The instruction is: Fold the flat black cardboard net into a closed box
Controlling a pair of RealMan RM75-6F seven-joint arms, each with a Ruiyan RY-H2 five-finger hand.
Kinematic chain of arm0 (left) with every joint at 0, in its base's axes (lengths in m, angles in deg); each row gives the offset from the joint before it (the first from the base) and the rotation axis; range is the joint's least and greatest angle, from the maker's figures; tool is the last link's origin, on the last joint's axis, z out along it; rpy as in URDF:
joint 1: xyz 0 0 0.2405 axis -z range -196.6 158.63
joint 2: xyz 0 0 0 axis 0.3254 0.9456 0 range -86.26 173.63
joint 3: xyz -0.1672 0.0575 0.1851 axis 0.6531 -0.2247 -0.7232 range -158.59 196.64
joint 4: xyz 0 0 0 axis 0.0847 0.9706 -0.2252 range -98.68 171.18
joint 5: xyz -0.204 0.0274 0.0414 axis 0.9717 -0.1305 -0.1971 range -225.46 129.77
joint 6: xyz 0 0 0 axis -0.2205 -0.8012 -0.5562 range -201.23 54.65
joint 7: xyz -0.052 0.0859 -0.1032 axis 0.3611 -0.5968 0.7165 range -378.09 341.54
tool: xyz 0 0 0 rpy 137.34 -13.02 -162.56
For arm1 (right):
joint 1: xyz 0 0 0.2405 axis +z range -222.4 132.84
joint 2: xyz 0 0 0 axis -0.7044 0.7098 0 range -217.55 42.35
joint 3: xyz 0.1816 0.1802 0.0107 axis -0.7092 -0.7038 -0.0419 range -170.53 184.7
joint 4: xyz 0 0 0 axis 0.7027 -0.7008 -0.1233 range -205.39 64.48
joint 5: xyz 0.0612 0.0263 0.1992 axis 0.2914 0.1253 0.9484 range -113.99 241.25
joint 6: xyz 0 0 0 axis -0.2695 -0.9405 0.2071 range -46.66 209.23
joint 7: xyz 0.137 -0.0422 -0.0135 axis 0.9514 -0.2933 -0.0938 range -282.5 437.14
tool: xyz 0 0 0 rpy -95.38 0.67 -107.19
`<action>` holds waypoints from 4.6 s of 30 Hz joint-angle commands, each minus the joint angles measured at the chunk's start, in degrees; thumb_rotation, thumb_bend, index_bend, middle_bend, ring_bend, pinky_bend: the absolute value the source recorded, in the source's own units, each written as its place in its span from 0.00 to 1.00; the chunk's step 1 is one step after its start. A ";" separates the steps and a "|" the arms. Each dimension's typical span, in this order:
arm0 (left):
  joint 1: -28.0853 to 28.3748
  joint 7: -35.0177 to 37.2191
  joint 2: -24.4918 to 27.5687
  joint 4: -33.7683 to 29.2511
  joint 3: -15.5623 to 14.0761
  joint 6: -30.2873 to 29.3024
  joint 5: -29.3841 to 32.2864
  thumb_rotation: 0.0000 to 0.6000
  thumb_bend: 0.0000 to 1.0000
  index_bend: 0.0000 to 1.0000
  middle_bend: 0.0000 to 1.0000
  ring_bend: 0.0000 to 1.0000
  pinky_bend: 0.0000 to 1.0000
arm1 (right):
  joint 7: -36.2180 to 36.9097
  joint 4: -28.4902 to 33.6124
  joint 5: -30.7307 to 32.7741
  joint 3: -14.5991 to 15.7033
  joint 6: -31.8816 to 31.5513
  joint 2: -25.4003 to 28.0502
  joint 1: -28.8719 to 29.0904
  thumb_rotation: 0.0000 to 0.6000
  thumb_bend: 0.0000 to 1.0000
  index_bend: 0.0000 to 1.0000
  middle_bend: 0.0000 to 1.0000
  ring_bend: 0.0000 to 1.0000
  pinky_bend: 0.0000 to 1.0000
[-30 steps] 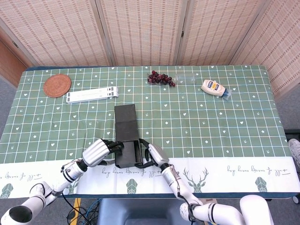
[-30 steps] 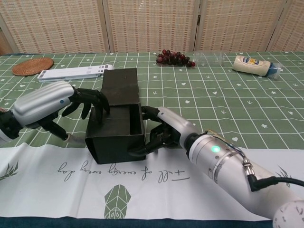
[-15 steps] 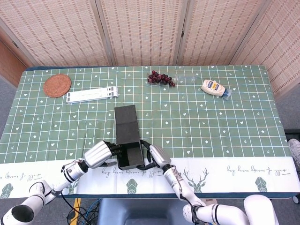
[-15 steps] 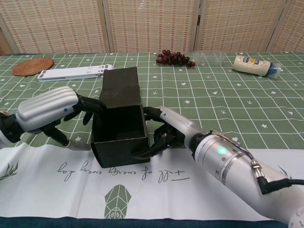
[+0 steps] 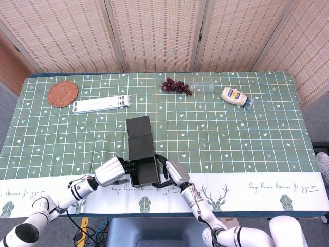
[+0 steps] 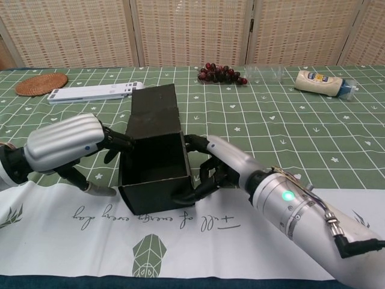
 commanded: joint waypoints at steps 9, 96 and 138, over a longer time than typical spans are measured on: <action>0.31 1.19 0.54 0.07 -1.96 2.13 -0.67 1.00 0.10 0.60 0.50 0.59 0.74 | -0.26 0.78 0.13 0.03 -0.82 0.09 -0.82 1.00 0.65 0.18 0.34 0.73 1.00; -7.88 2.50 30.63 -57.06 7.73 14.18 19.21 1.00 0.10 0.03 0.08 0.45 0.76 | 0.77 14.78 -1.25 4.76 -3.61 11.33 -7.74 1.00 0.07 0.00 0.00 0.56 1.00; -3.91 19.05 18.32 -55.43 12.88 37.54 25.01 1.00 0.10 0.00 0.00 0.49 0.83 | 2.87 31.57 -10.50 1.13 -11.02 33.70 -7.38 1.00 0.08 0.00 0.01 0.56 1.00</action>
